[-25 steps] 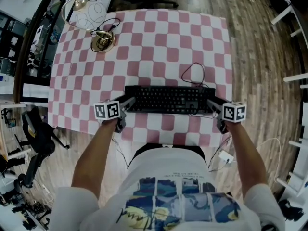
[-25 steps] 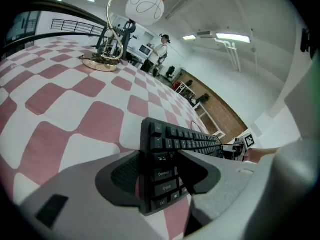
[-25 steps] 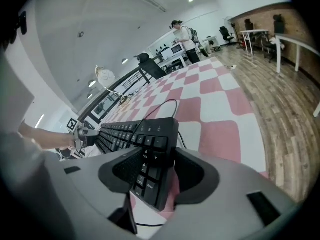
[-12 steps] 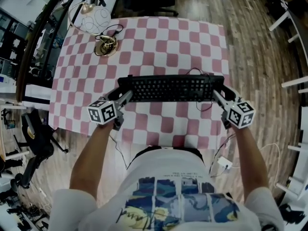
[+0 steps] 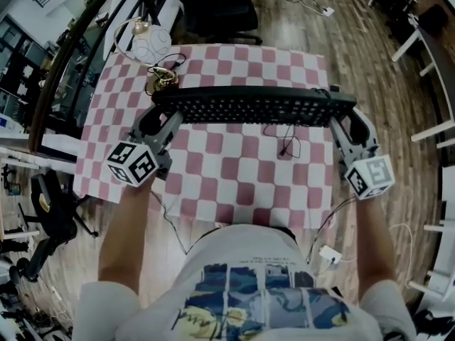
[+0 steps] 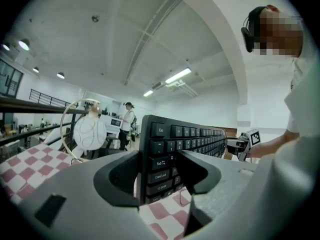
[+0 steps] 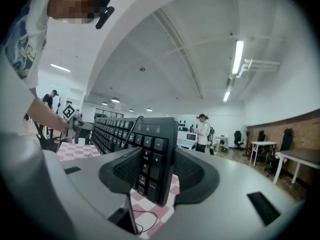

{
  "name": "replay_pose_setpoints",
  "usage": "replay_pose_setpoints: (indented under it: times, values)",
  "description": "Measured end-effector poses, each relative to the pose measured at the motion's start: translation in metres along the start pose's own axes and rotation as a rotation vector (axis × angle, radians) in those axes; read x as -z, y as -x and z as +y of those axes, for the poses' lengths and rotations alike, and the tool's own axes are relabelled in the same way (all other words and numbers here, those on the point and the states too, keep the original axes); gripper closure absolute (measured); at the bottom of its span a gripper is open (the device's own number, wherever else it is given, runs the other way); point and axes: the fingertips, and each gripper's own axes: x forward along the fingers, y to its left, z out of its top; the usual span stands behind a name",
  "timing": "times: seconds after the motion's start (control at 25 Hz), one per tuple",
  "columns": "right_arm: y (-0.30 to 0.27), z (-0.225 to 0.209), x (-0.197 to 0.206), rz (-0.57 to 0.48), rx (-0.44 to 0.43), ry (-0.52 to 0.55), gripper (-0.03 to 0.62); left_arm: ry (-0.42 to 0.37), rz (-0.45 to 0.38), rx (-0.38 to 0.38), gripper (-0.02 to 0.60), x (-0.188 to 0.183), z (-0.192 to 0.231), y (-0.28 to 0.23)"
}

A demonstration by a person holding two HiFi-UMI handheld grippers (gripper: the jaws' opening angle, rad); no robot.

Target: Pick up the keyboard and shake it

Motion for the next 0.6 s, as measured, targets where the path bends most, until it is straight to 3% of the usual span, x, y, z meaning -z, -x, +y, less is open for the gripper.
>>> replay_pose_setpoints:
  times: [0.24,0.6]
  values:
    - [0.013,-0.001,-0.062,-0.126,0.050,0.124,0.407,-0.119,-0.126,0.003,0.356,-0.065,-0.018,0.014]
    - [0.034,-0.005,-0.129,-0.239,0.104,0.239,0.408,-0.250,-0.242,0.019,0.356,-0.136,-0.044,0.027]
